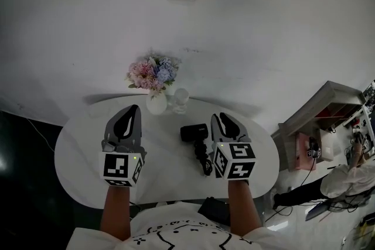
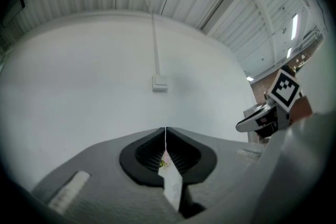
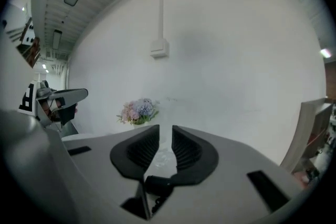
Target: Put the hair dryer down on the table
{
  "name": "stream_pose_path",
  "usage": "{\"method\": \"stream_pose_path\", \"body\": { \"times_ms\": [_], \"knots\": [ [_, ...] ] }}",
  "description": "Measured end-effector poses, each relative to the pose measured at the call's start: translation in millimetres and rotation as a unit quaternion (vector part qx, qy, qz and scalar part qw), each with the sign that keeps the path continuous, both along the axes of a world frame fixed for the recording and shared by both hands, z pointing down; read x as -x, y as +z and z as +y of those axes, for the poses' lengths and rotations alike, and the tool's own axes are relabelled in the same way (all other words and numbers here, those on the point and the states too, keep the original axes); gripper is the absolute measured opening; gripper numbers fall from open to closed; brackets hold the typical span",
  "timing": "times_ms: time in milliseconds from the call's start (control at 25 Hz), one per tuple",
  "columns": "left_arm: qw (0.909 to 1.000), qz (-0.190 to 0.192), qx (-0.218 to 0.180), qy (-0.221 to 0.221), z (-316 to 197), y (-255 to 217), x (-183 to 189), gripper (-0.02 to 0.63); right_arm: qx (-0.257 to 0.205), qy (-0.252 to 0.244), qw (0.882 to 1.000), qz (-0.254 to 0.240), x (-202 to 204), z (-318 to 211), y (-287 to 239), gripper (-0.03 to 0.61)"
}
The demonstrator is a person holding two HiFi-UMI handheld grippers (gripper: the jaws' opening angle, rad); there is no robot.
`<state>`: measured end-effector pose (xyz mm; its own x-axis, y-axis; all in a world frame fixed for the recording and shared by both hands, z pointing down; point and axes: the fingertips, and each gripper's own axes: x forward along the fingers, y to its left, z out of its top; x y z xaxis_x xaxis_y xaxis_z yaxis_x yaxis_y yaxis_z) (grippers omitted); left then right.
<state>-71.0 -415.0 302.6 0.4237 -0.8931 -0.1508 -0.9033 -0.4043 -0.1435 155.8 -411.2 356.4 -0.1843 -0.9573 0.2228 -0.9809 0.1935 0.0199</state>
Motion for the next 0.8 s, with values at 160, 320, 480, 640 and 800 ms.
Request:
{"method": "stream_pose_path", "body": {
  "times_ms": [160,320,480,640,800],
  "knots": [
    [0.9999,-0.001,-0.01,0.002,0.9,-8.3,-1.8,0.02,-0.046,-0.001,0.999,0.015,-2.0,6.8,-27.5,-0.001],
    [0.9997,-0.008,-0.021,0.007,3.2,-16.8,-1.6,0.02,-0.091,-0.027,0.995,0.008,3.7,15.2,-53.3,-0.002],
    [0.9993,-0.011,-0.034,0.008,5.7,-27.4,2.1,0.02,-0.156,-0.04,0.986,0.034,7.6,26.9,-85.9,-0.002],
    [0.9987,-0.015,-0.048,0.01,8.4,-38.9,5.0,0.02,-0.218,-0.033,0.973,0.068,8.7,37.7,-116.4,-0.002],
    [0.9978,-0.019,-0.063,0.013,11.5,-50.4,7.8,0.02,-0.255,-0.027,0.963,0.083,9.8,45.9,-136.7,-0.002]
  ]
}}
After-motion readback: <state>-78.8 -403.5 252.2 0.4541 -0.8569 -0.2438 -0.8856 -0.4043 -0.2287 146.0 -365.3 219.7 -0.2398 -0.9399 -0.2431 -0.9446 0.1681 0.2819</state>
